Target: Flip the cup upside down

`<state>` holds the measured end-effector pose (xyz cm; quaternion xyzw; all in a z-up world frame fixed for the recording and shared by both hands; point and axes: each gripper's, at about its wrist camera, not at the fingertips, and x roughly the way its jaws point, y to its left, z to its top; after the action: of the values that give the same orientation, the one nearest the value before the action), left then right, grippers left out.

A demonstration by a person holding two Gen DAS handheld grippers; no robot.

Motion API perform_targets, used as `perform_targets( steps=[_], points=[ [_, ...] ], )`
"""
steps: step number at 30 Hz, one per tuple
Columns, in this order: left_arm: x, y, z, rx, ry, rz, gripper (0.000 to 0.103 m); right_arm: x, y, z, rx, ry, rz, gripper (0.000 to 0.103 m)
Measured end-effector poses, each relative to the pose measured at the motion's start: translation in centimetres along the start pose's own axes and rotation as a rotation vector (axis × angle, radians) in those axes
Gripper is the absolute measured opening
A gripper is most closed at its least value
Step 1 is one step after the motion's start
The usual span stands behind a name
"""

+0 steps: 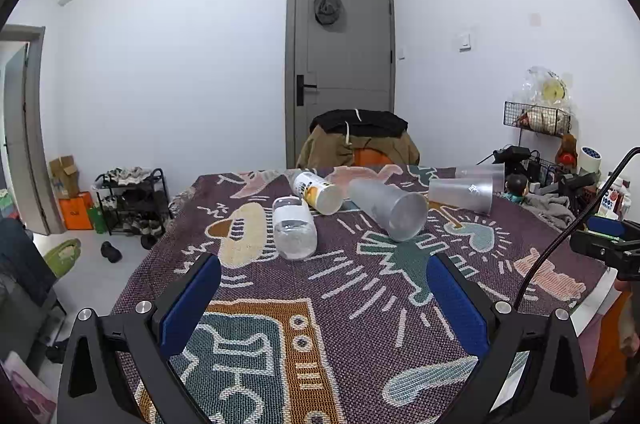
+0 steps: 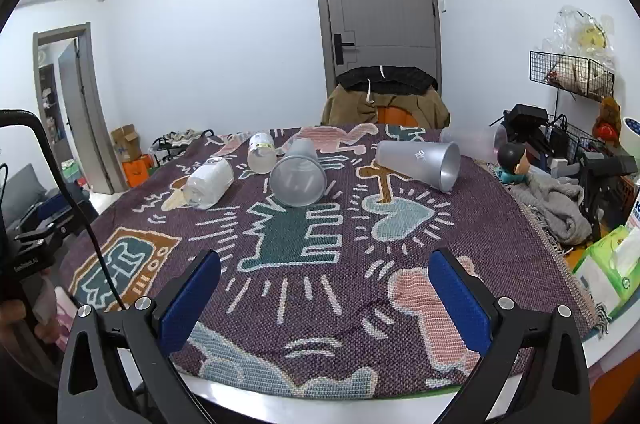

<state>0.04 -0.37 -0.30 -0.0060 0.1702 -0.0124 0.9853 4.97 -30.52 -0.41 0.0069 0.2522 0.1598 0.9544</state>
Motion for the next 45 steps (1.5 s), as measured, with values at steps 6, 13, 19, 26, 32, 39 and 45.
perform_targets(
  steps=[6, 13, 19, 26, 32, 39, 45],
  points=[
    [0.2, 0.0, -0.1, 0.000, 0.001, -0.001, 0.103, 0.1, 0.0, -0.1, -0.003, 0.005, -0.004, 0.103],
    [0.8, -0.1, -0.4, 0.001, 0.001, 0.002, 0.103, 0.1, 0.1, -0.1, -0.005, 0.001, -0.005, 0.103],
    [-0.1, 0.1, -0.2, 0.000, -0.006, 0.004, 0.103, 0.1, 0.1, 0.0, -0.009, -0.001, -0.006, 0.103],
    [-0.3, 0.0, -0.3, -0.003, -0.006, 0.003, 0.103, 0.1, 0.1, 0.0, -0.012, -0.002, -0.010, 0.103],
    [-0.3, -0.2, -0.5, 0.007, -0.006, 0.022, 0.103, 0.1, -0.2, 0.1, -0.025, -0.004, -0.023, 0.103],
    [1.2, 1.0, -0.2, -0.009, -0.001, 0.022, 0.103, 0.2, -0.9, 1.1, -0.031, -0.010, -0.053, 0.103],
    [1.9, 1.2, 0.1, 0.014, -0.006, 0.037, 0.103, 0.6, -1.5, 2.9, -0.043, -0.006, -0.104, 0.103]
  ],
)
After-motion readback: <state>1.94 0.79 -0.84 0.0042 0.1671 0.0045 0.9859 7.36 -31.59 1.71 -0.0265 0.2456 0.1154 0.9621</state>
